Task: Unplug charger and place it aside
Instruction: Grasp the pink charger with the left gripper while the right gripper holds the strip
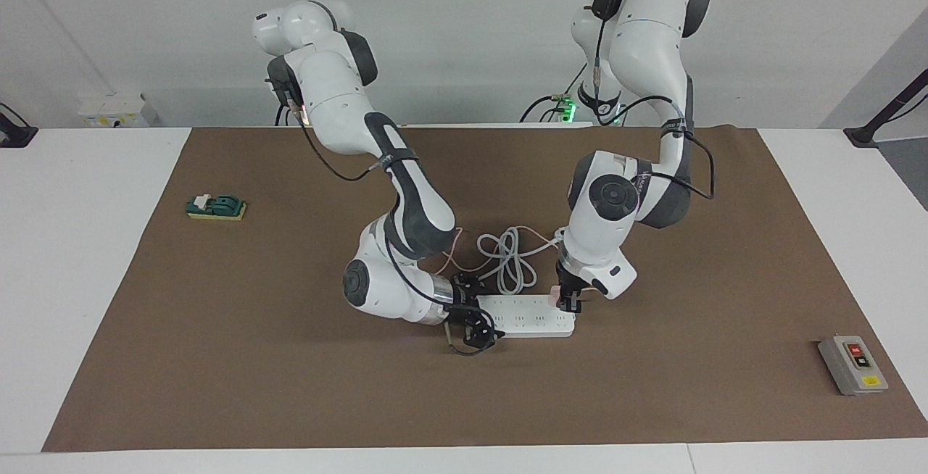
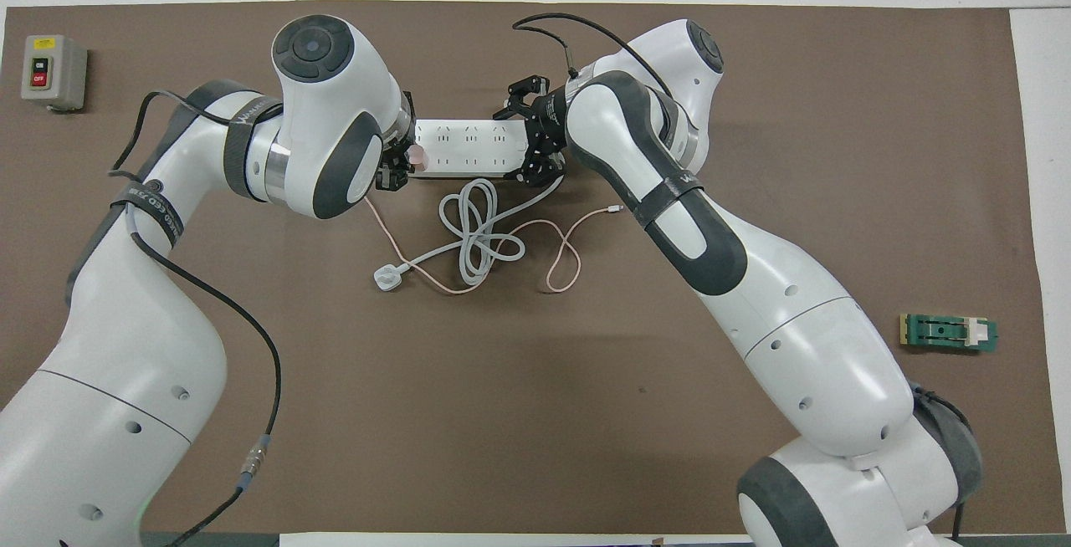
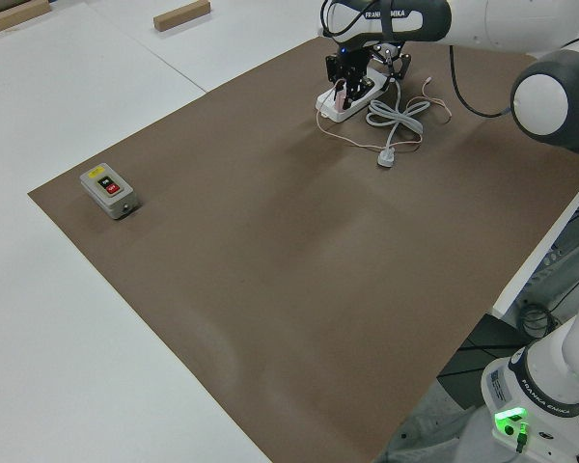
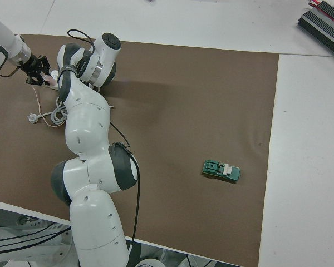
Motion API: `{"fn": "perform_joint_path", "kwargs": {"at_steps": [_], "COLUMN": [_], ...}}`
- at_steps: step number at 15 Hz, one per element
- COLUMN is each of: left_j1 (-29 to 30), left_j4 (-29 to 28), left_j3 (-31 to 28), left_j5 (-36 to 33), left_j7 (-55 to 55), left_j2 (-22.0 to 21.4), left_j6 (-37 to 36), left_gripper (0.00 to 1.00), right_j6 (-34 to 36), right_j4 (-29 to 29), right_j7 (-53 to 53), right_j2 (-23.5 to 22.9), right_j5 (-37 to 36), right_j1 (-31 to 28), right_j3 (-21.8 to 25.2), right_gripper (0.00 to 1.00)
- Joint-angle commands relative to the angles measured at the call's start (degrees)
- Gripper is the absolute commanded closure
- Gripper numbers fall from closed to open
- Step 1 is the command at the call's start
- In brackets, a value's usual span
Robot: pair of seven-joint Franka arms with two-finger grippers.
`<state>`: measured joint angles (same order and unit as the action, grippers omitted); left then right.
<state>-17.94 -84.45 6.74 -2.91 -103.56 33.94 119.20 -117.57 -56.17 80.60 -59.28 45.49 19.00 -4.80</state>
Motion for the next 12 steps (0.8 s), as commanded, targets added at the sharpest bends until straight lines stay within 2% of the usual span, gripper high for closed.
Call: {"fn": "perform_joint_path", "kwargs": {"at_steps": [1,3,4,6,9,11,12], "left_j1": [-0.8,-0.8,-0.7,-0.7,-0.4,-0.5,-0.5], "left_j4": [-3.1,-3.1,-3.1,-3.0,-2.2,0.0,1.5], "left_j3": [-0.9,-0.9,-0.9,-0.9,-0.9,-0.9,-0.9], "left_j5": [-1.2,-1.2,-1.2,-1.2,-1.5,-1.5,-1.5], "left_j7": [-0.8,-0.8,-0.8,-0.8,-0.7,-0.6,-0.5], "left_j2": [-2.3,-2.2,-2.3,-2.3,-2.2,-2.1,-2.0], "left_j6": [1.1,1.1,1.1,1.1,0.3,-1.9,-3.8], "left_gripper": [1.0,1.0,1.0,1.0,1.0,1.0,1.0], "right_j6": [-2.3,-2.7,-2.8,-3.5,-6.3,-6.4,-6.4], "right_j4": [0.5,0.3,0.3,0.2,-1.3,-1.3,-1.3], "right_j7": [-1.2,-1.4,-1.5,-1.5,-1.7,-2.6,-2.8], "right_j2": [-1.3,-1.2,-1.2,-1.2,-0.8,-0.7,-0.7], "right_j5": [-1.4,-1.4,-1.4,-1.4,-1.4,-1.4,-1.4], "right_j1": [0.1,0.3,0.3,0.4,0.6,1.0,1.1], "right_j3": [-0.1,-0.2,-0.1,-0.1,-0.2,-0.2,-0.2], "right_gripper": [0.26,0.56,0.6,0.67,0.68,0.8,0.8]}}
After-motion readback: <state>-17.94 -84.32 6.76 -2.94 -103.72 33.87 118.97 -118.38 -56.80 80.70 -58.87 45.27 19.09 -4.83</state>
